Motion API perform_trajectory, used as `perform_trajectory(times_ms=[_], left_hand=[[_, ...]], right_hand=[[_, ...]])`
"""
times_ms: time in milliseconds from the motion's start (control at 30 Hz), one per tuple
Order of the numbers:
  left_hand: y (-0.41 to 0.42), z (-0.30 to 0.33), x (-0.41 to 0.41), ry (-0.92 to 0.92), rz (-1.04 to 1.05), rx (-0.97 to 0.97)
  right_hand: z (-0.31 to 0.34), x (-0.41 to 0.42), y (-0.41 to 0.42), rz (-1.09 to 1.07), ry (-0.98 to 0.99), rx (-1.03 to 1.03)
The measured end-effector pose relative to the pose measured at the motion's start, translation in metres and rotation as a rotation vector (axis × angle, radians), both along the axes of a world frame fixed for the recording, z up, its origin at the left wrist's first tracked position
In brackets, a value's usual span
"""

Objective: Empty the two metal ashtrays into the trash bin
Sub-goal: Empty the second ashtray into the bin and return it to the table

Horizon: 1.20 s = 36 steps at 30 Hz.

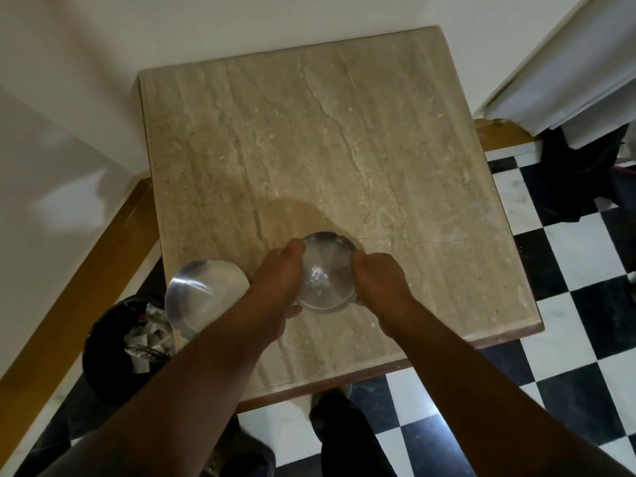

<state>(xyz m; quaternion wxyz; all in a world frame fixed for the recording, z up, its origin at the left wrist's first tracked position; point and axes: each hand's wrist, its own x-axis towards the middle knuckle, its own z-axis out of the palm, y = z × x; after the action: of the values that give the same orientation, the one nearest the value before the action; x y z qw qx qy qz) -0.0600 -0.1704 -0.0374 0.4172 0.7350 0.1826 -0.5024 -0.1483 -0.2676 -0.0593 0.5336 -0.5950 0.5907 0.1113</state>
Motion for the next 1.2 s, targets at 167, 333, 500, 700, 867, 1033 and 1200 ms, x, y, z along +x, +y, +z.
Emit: perform_trajectory(times_ms=[167,333,500,700,867,1033,1200], left_hand=[[0.014,0.012,0.010,-0.013,0.084,-0.056],[0.068,0.023,0.047,0.127,0.284,-0.134],[0.140,0.032,0.072,0.197,0.448,-0.250],[0.231,0.040,0.088,0.216,0.582,-0.410],[0.317,0.006,0.090,0.361,0.561,-0.607],[0.367,-0.036,0.096,0.376,0.603,-0.738],[0.385,-0.053,0.110,0.223,0.449,-0.760]], right_hand=[[0.018,0.009,0.003,0.158,-0.022,-0.126],[0.053,0.039,0.031,0.369,-0.172,-0.294],[0.070,0.081,0.097,0.449,-0.340,-0.306],[0.068,0.113,0.186,0.521,-0.402,-0.220],[0.056,0.136,0.255,0.574,-0.372,-0.024],[0.034,0.153,0.293,0.724,-0.252,0.012],[0.018,0.160,0.303,0.785,-0.314,0.124]])
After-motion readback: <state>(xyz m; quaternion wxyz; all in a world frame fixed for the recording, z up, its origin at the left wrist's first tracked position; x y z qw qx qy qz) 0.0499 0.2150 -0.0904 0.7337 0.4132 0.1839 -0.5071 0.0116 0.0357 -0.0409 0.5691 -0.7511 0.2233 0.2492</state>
